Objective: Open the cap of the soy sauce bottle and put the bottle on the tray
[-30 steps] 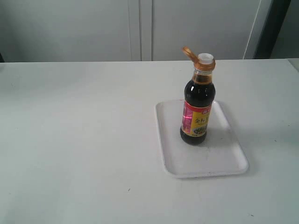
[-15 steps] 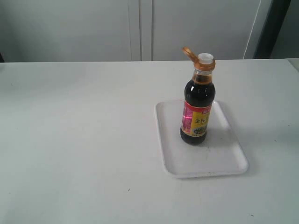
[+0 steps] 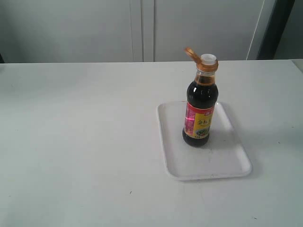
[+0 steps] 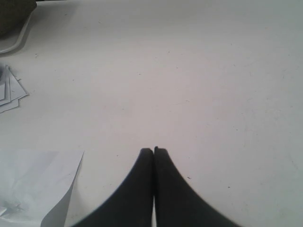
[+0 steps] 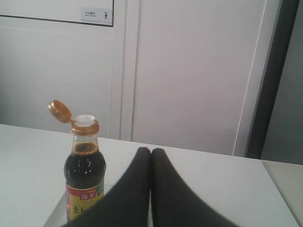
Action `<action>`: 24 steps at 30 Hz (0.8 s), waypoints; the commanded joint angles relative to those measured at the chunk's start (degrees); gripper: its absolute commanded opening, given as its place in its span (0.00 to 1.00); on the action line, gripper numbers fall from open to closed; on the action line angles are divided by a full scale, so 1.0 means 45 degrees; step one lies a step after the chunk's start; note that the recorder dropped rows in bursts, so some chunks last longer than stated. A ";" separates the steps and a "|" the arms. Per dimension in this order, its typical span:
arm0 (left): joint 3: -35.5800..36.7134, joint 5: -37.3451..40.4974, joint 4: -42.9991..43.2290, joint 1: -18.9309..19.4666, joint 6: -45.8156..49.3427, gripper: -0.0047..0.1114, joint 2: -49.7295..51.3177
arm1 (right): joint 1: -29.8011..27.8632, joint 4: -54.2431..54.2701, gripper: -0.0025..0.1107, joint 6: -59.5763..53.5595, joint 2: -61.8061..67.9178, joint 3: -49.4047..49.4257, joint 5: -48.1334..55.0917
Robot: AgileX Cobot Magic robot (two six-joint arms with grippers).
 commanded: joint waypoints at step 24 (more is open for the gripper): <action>0.0048 0.0044 -0.0093 0.0053 -0.0100 0.04 -0.0067 | 0.0014 -0.4463 0.02 0.4779 -0.1416 0.1846 0.0151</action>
